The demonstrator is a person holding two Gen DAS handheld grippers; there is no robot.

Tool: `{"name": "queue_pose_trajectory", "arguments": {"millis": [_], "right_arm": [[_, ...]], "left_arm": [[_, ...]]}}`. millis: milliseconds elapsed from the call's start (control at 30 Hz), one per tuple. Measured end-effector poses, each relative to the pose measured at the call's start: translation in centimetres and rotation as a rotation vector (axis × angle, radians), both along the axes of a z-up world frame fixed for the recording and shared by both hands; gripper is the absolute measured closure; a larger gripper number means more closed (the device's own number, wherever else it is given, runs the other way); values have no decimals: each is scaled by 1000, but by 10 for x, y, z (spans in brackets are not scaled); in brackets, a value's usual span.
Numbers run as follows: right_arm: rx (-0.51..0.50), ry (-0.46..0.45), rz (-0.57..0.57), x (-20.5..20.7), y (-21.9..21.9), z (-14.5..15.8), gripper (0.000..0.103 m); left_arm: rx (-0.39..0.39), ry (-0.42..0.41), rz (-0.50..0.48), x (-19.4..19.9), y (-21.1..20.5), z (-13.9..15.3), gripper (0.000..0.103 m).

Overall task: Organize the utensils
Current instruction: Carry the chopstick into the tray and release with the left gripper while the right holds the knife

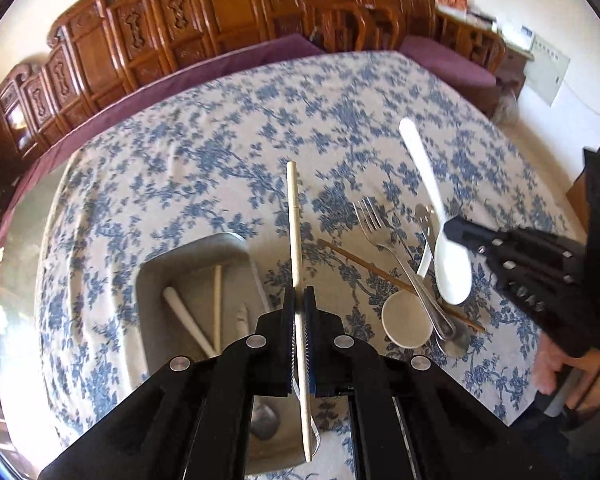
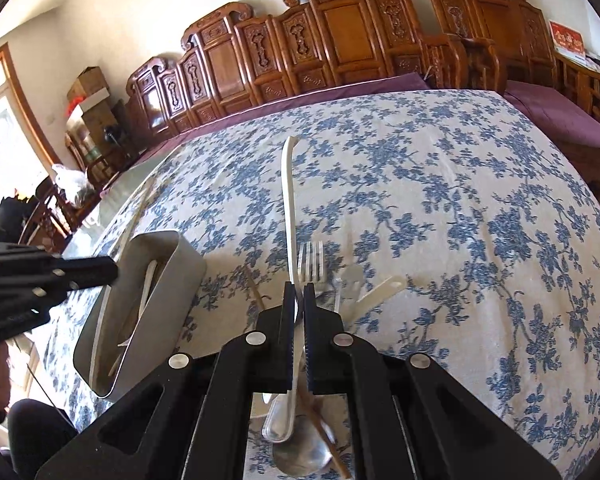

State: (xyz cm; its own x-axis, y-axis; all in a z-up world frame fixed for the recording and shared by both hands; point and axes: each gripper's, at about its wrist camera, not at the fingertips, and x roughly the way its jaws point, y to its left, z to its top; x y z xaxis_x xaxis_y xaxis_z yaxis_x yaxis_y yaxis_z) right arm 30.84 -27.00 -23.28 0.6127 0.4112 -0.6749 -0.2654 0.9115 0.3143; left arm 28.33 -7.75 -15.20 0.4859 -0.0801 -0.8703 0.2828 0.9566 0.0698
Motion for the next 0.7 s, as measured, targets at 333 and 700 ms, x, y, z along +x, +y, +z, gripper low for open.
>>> {"name": "queue_pose_trajectory", "arguments": {"millis": [333, 700], "right_arm": [[-28, 2, 54, -4, 34, -4, 98], [-50, 9, 94, -2, 55, -9, 98]], "left_arm": [[-52, -56, 79, -15, 50, 12, 100], [-80, -70, 136, -7, 86, -16, 100]]}}
